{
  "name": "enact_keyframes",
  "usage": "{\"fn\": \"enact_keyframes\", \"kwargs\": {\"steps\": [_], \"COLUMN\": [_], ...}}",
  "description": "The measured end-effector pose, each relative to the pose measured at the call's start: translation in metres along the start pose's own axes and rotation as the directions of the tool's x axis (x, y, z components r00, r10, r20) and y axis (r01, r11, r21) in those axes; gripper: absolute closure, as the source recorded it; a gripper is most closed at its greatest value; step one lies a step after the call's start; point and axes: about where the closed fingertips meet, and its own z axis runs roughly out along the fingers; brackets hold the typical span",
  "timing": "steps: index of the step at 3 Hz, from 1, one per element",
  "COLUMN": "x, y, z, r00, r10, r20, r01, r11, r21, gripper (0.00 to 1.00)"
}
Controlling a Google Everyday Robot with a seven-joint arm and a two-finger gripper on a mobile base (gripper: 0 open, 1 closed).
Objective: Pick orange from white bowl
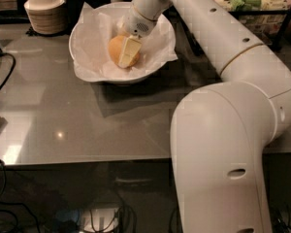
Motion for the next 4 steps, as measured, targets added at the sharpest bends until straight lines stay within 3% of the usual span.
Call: {"fn": "enact_keyframes", "kwargs": {"steps": [1, 2, 4], "x": [0.0063, 0.0092, 0.011], "y": [0.0022, 0.0031, 0.0024], "z": [0.0028, 0.004, 0.0038], "r00": [1.0, 0.999, 1.0], "r10": [0.03, 0.047, 0.017], "r20": [-0.001, -0.001, 0.005], "r01": [-0.03, -0.047, -0.017], "r11": [0.9995, 0.9988, 0.9998], "r21": [-0.011, -0.015, 0.013], "gripper": [0.29, 0.47, 0.94]}}
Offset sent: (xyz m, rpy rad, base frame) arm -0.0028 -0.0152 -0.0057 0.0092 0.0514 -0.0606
